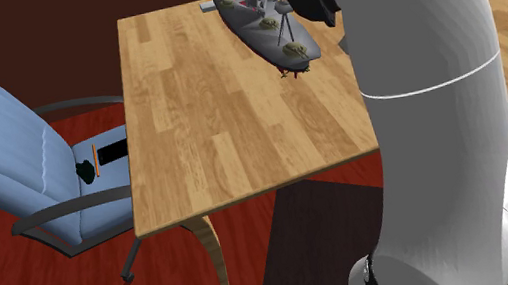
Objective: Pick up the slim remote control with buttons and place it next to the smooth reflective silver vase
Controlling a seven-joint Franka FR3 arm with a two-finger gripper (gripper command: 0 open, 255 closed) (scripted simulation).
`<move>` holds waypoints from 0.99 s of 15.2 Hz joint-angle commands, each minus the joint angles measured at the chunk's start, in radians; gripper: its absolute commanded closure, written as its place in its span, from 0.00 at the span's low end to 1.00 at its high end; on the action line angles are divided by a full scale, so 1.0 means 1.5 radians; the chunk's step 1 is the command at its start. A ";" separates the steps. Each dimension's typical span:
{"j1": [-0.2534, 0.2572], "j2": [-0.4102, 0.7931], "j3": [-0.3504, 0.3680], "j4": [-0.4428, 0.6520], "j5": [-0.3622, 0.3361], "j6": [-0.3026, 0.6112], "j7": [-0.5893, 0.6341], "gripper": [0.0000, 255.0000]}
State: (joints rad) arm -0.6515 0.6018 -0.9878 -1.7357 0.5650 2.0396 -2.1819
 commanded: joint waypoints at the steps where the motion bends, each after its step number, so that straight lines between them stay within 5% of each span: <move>1: -0.011 0.015 0.005 -0.007 0.001 -0.003 -0.001 0.00; 7: 0.018 -0.028 -0.031 0.020 -0.040 -0.061 0.026 0.00; 15: 0.018 -0.028 -0.031 0.020 -0.040 -0.061 0.026 0.00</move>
